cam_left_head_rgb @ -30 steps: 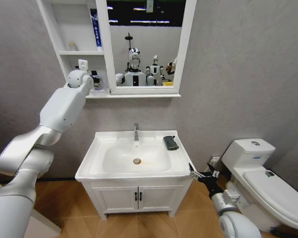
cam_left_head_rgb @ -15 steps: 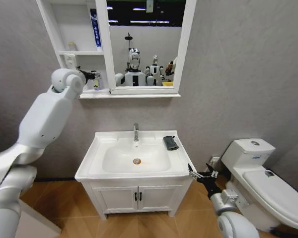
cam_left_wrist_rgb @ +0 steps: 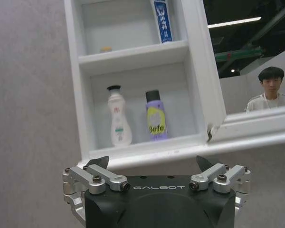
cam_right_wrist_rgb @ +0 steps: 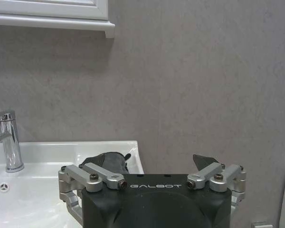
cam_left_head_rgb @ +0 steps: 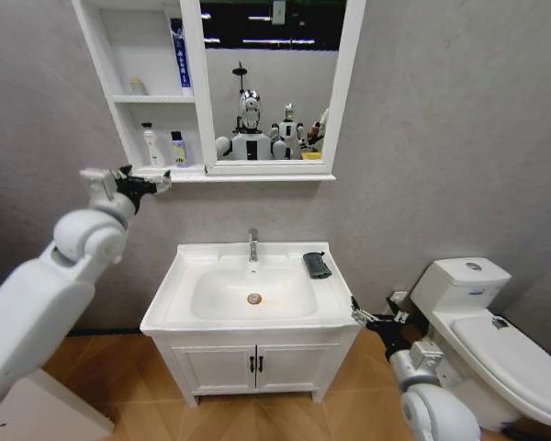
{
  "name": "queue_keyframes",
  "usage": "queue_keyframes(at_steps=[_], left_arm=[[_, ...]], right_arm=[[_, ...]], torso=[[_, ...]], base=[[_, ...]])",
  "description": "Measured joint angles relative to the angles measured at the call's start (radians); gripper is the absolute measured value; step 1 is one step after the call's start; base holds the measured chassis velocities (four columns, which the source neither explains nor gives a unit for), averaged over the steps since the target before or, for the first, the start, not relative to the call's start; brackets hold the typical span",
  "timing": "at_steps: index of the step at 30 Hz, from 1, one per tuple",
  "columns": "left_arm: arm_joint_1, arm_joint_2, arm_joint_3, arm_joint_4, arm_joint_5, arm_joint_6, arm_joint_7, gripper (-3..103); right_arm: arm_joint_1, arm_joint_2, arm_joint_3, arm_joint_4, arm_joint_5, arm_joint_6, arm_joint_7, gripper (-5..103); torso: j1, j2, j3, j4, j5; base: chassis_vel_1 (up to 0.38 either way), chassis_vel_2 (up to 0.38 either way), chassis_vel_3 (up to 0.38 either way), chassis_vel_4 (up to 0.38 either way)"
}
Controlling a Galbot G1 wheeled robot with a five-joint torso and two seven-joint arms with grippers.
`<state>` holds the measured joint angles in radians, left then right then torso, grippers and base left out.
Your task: Move facial cleanser and shampoo from washbasin to cabinet, then wipe washbasin with towel.
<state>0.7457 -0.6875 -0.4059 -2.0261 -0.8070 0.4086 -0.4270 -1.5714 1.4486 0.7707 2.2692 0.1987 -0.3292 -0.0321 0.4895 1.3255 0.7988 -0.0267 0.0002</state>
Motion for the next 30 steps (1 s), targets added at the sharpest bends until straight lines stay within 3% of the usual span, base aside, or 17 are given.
queue_keyframes(at_steps=[1, 4, 5, 7, 10, 12, 15, 21, 30], left_arm=[[0.187, -0.043, -0.102, -0.038, 0.055, -0.026, 0.025, 100], [0.266, -0.067, -0.151, -0.055, 0.078, -0.036, 0.040, 100], [0.397, -0.118, -0.244, -0.082, 0.132, -0.051, 0.086, 100], [0.511, -0.171, -0.324, -0.102, 0.179, -0.064, 0.123, 100], [0.576, -0.202, -0.367, -0.116, 0.196, -0.070, 0.143, 100], [0.710, -0.265, -0.443, -0.162, 0.225, -0.087, 0.210, 100], [0.807, -0.317, -0.486, -0.221, 0.230, -0.109, 0.247, 100], [0.985, -0.405, -0.520, -0.374, 0.203, -0.103, 0.246, 100], [1.069, -0.485, -0.515, -0.480, 0.259, -0.065, 0.236, 100]], right_arm=[[0.008, -0.008, -0.003, 0.015, 0.009, -0.024, 0.008, 100], [0.009, -0.012, -0.003, 0.022, 0.012, -0.032, 0.011, 100], [0.007, -0.017, -0.003, 0.032, 0.015, -0.040, 0.017, 100], [0.001, -0.022, 0.002, 0.041, 0.017, -0.043, 0.024, 100], [0.000, -0.027, 0.004, 0.045, 0.018, -0.045, 0.026, 100], [0.003, -0.039, 0.009, 0.055, 0.030, -0.055, 0.034, 100], [0.003, -0.045, 0.018, 0.059, 0.038, -0.057, 0.037, 100], [-0.004, -0.043, 0.024, 0.059, 0.042, -0.056, 0.037, 100], [-0.004, -0.040, 0.024, 0.056, 0.045, -0.053, 0.036, 100]], torso=[[0.000, 0.000, 0.000, 0.0004, -0.0011], [0.000, 0.000, 0.000, 0.0009, -0.0014], [0.000, 0.000, 0.000, 0.0011, -0.0005], [0.000, 0.000, 0.000, 0.0007, -0.0006], [0.000, 0.000, 0.000, 0.0005, -0.0005], [0.000, 0.000, 0.000, 0.0006, -0.0005], [0.000, 0.000, 0.000, 0.0006, -0.0004], [0.000, 0.000, 0.000, 0.0005, -0.0003], [0.000, 0.000, 0.000, 0.0004, -0.0005]], base=[[0.000, 0.000, 0.000, 0.000], [0.000, 0.000, 0.000, 0.000], [0.000, 0.000, 0.000, 0.000], [0.000, 0.000, 0.000, 0.000], [0.000, 0.000, 0.000, 0.000], [0.000, 0.000, 0.000, 0.000], [0.000, 0.000, 0.000, 0.000], [0.000, 0.000, 0.000, 0.000], [0.000, 0.000, 0.000, 0.000]])
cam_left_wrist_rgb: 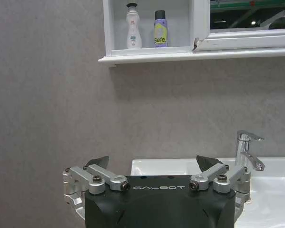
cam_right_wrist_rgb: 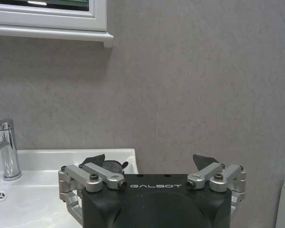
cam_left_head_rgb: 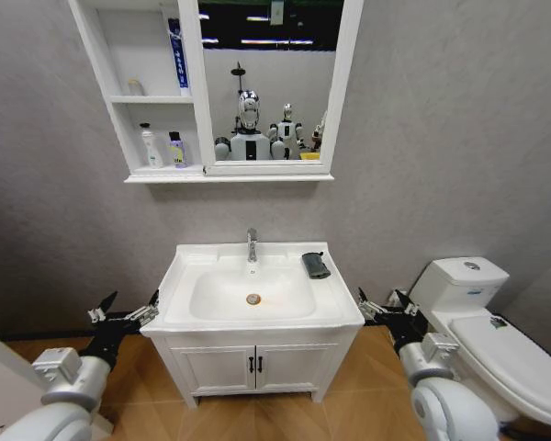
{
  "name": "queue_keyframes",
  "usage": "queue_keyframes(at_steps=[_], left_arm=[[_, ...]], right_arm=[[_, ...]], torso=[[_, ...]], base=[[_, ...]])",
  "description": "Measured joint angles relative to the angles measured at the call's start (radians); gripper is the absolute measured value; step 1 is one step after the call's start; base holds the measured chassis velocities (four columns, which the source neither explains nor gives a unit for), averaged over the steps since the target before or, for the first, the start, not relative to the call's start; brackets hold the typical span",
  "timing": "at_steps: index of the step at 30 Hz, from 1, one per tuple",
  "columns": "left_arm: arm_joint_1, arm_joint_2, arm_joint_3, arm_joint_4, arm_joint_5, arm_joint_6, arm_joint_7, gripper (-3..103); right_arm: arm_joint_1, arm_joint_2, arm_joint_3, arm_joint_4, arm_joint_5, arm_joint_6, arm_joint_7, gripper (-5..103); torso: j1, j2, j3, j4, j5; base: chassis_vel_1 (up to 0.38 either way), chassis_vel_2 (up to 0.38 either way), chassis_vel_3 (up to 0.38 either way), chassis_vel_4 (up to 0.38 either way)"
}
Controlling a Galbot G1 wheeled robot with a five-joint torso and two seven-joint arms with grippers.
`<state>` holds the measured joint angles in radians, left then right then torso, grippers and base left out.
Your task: Move facial cleanser and shampoo from washbasin to cabinet, then wipe washbasin with towel.
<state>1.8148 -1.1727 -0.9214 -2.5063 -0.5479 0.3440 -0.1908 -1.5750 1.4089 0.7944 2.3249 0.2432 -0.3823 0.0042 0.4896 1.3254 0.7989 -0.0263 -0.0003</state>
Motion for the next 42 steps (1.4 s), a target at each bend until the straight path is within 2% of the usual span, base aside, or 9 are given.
queue_keyframes(at_steps=[5, 15, 19, 27, 42], left_arm=[[0.026, -0.017, 0.010, -0.003, 0.036, -0.009, 0.000, 100], [0.021, -0.015, 0.013, 0.002, 0.037, -0.010, 0.000, 100], [0.019, -0.014, 0.014, 0.003, 0.036, -0.010, 0.000, 100], [0.017, -0.013, 0.014, 0.005, 0.035, -0.010, 0.000, 100], [0.016, -0.012, 0.015, 0.006, 0.034, -0.011, -0.001, 100]], right_arm=[[-0.002, -0.006, 0.000, 0.009, 0.008, 0.001, 0.000, 100], [0.017, -0.023, -0.009, 0.009, 0.021, -0.012, 0.005, 100], [0.038, -0.026, -0.009, 0.007, 0.027, -0.037, -0.005, 100], [0.030, -0.017, -0.005, 0.006, 0.019, -0.037, -0.040, 100], [0.018, -0.009, -0.006, 0.005, 0.005, -0.023, -0.043, 100]], torso=[[0.000, 0.000, 0.000, 0.0000, 0.0000], [0.000, 0.000, 0.000, 0.0000, 0.0000], [0.000, 0.000, 0.000, 0.0001, 0.0000], [0.000, 0.000, 0.000, 0.0000, 0.0000], [0.001, 0.000, 0.000, 0.0002, 0.0002]], base=[[0.000, 0.000, 0.000, 0.000], [0.000, 0.000, 0.000, 0.000], [0.000, 0.000, 0.000, 0.000], [-0.012, 0.014, 0.015, -0.010], [-0.180, 0.186, 0.190, -0.193]])
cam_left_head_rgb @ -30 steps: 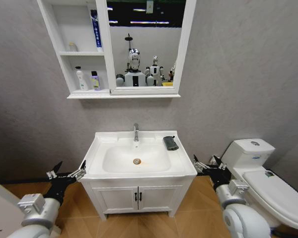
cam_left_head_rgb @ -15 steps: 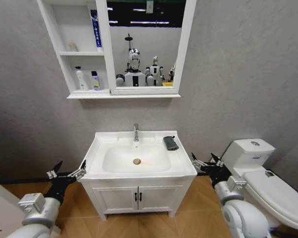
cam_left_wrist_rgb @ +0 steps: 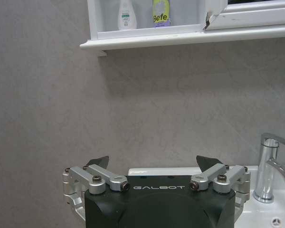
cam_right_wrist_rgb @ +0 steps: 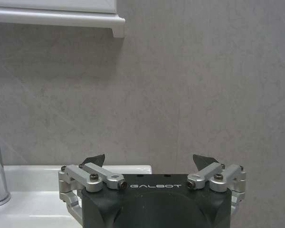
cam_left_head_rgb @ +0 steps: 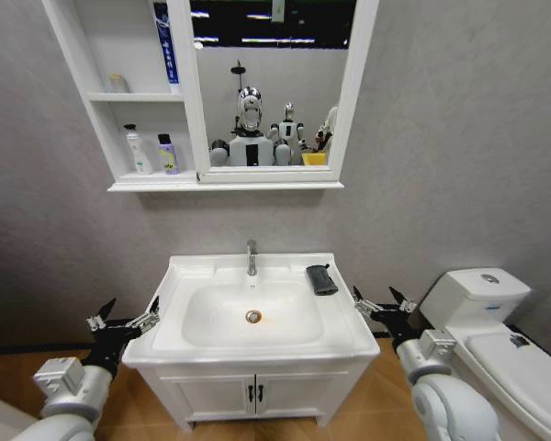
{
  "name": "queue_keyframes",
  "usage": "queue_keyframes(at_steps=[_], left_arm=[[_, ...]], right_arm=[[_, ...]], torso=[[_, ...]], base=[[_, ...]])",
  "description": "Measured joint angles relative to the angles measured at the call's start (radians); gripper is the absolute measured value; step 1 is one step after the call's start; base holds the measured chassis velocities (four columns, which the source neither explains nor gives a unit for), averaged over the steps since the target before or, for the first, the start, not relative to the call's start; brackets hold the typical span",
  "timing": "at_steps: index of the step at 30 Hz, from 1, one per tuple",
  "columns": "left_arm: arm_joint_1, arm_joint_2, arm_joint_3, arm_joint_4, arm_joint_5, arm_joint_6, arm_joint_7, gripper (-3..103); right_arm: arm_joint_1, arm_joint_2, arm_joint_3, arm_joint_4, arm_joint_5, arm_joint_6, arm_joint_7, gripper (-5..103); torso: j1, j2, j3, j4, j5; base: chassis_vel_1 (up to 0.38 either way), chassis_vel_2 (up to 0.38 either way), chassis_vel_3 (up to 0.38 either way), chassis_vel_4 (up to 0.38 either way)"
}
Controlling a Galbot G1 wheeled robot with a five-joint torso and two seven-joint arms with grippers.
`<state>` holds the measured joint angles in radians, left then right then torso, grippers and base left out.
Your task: Move facial cleanser and shampoo from washbasin to cabinet, then wipe washbasin with towel.
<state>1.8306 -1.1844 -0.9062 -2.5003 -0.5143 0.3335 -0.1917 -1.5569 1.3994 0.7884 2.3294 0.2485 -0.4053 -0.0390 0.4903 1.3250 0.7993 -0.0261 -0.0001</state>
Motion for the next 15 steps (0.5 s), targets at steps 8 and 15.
queue_keyframes(at_steps=[8, 15], left_arm=[[0.000, 0.000, 0.000, 0.000, 0.000, 0.000, 0.000, 100], [0.000, 0.000, 0.000, 0.000, 0.000, 0.000, 0.000, 100]], right_arm=[[0.002, -0.008, -0.004, -0.005, 0.001, -0.011, 0.015, 100], [0.010, -0.012, -0.008, -0.006, 0.006, -0.020, 0.022, 100]], torso=[[0.000, 0.000, 0.000, -0.0005, -0.0004], [-0.002, 0.001, -0.001, 0.0004, -0.0004]], base=[[-0.123, 0.112, 0.095, -0.068], [0.052, -0.019, -0.055, 0.026]])
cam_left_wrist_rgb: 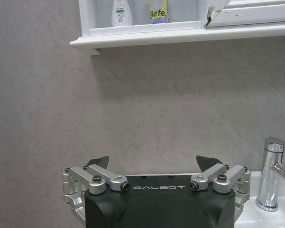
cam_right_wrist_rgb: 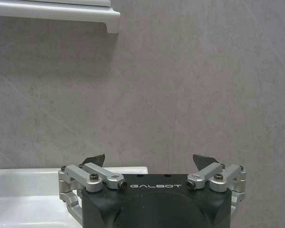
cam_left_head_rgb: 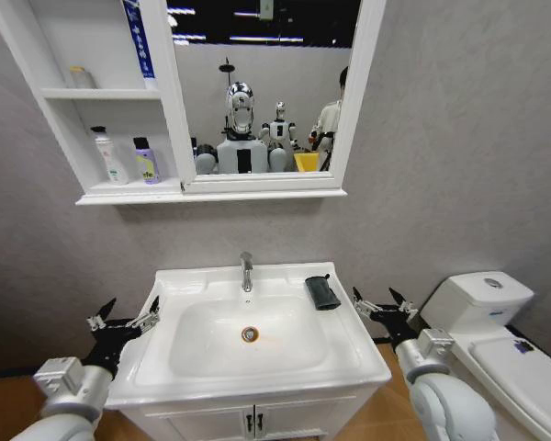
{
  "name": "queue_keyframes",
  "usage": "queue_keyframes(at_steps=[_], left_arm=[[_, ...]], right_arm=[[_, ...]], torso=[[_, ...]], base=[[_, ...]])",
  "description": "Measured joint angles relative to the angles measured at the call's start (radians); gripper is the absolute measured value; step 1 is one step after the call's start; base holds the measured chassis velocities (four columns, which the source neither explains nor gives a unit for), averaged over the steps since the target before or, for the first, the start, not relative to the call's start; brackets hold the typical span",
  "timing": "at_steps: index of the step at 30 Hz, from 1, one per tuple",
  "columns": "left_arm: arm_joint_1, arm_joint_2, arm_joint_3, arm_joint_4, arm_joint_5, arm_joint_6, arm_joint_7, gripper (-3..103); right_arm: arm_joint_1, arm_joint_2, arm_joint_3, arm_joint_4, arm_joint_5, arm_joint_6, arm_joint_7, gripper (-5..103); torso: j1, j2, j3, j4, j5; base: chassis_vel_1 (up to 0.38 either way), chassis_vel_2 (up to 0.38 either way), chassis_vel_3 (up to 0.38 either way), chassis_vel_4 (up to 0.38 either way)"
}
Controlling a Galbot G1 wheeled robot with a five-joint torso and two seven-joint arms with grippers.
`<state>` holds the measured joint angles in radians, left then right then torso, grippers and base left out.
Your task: Move facial cleanser and shampoo from washbasin to cabinet, then wipe washbasin with towel.
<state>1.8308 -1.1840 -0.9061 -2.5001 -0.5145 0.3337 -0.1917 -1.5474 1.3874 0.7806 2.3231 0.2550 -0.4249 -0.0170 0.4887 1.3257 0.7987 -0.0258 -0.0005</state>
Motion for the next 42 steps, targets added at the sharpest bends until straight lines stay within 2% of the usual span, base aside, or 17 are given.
queue_keyframes(at_steps=[4, 32, 35, 37, 38, 39, 41, 42], left_arm=[[0.000, 0.000, 0.000, 0.000, 0.000, 0.000, 0.000, 100], [0.000, 0.000, 0.000, 0.000, 0.000, 0.000, 0.000, 100], [0.000, 0.000, 0.000, 0.000, 0.000, 0.000, 0.000, 100], [0.000, 0.000, 0.000, 0.000, 0.000, 0.000, 0.000, 100], [0.000, 0.000, 0.000, 0.000, 0.000, 0.000, 0.000, 100], [0.000, 0.000, 0.000, 0.000, 0.000, 0.000, 0.000, 100], [0.000, 0.000, 0.000, 0.000, 0.000, 0.000, 0.000, 100], [0.000, 0.000, 0.000, 0.000, 0.000, 0.000, 0.000, 100]], right_arm=[[-0.003, 0.000, 0.000, -0.002, -0.004, 0.000, -0.002, 100], [-0.011, 0.011, -0.011, -0.016, -0.025, -0.004, -0.040, 100], [0.013, -0.008, -0.017, -0.033, 0.019, -0.033, -0.021, 100], [0.064, -0.048, -0.019, -0.047, 0.120, -0.107, 0.032, 100], [0.064, -0.048, -0.019, -0.047, 0.120, -0.107, 0.032, 100], [0.104, -0.077, -0.019, -0.055, 0.203, -0.172, 0.071, 100], [0.160, -0.127, -0.025, -0.071, 0.282, -0.274, 0.122, 100], [0.160, -0.127, -0.025, -0.071, 0.282, -0.274, 0.122, 100]], torso=[[0.000, 0.000, 0.000, -0.0006, 0.0003], [0.001, 0.000, 0.000, -0.0005, 0.0002], [0.001, 0.000, 0.000, -0.0005, 0.0002], [0.001, 0.000, 0.000, -0.0004, 0.0002], [0.001, 0.000, 0.000, -0.0004, 0.0002], [0.001, 0.000, 0.000, -0.0003, 0.0002], [0.001, 0.000, 0.000, -0.0004, 0.0003], [0.001, 0.000, 0.000, -0.0004, 0.0003]], base=[[0.013, -0.012, -0.006, 0.031], [0.000, 0.000, 0.000, 0.000], [0.000, 0.000, 0.000, 0.000], [0.000, 0.000, 0.000, 0.000], [0.000, 0.000, 0.000, 0.000], [0.000, 0.000, 0.000, 0.000], [0.000, 0.000, 0.000, 0.000], [0.000, 0.000, 0.000, 0.000]])
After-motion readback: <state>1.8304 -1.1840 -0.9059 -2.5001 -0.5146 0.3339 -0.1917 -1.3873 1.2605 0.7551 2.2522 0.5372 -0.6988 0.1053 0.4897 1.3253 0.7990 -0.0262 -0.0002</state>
